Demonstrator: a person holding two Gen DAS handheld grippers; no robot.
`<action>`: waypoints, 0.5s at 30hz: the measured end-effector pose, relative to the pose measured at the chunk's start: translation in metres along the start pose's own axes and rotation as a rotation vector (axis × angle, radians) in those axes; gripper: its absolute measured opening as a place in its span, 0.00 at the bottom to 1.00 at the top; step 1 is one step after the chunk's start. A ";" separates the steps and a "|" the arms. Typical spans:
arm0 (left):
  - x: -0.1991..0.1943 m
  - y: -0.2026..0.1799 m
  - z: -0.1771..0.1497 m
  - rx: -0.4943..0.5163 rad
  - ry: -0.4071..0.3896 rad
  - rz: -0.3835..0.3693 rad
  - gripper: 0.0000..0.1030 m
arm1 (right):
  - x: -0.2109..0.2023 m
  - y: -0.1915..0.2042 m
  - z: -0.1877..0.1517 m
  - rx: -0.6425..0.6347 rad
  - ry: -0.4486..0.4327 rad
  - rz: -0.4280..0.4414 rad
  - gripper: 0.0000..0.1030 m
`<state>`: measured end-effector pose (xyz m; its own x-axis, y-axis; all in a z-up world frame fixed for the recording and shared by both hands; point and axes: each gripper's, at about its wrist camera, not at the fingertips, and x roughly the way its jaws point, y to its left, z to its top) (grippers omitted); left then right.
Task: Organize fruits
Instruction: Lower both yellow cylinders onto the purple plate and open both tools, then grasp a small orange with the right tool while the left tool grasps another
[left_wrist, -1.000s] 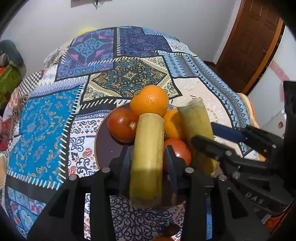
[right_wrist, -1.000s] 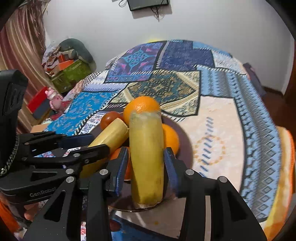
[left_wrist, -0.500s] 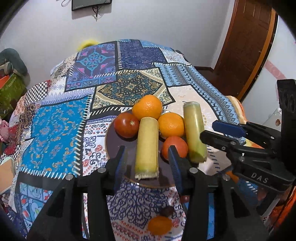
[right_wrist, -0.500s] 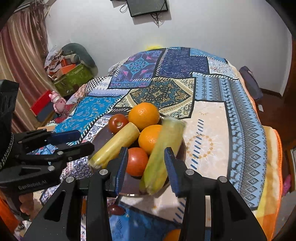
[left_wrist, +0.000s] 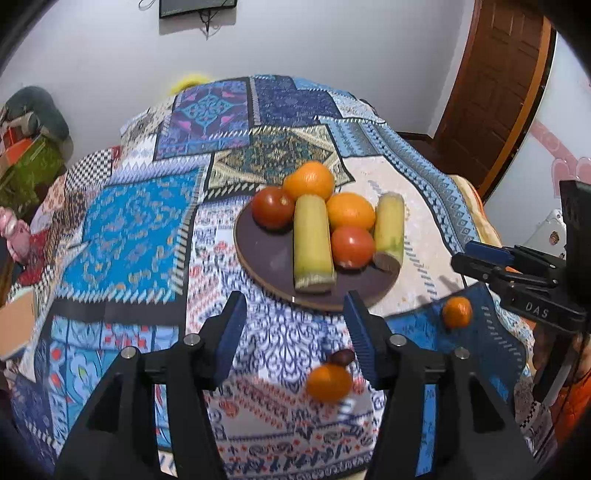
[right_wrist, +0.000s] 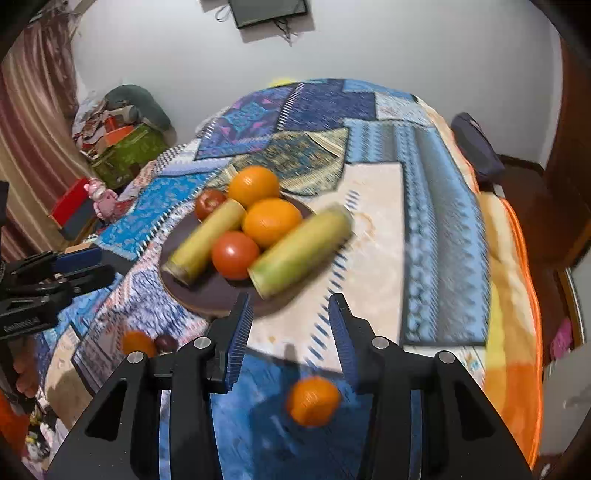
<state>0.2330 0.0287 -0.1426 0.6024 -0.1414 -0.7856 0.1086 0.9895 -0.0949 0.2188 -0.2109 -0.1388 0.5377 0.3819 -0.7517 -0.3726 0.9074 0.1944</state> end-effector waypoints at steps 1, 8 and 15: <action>0.000 0.000 -0.005 -0.006 0.009 -0.004 0.53 | -0.001 -0.003 -0.005 0.005 0.008 -0.004 0.39; 0.010 -0.004 -0.037 -0.022 0.078 -0.027 0.53 | -0.004 -0.011 -0.038 0.019 0.069 -0.014 0.41; 0.026 -0.017 -0.057 -0.011 0.128 -0.046 0.53 | 0.004 -0.010 -0.056 0.026 0.110 0.006 0.41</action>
<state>0.2019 0.0100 -0.1958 0.4911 -0.1827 -0.8517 0.1247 0.9824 -0.1388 0.1826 -0.2282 -0.1794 0.4485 0.3667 -0.8151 -0.3553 0.9100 0.2139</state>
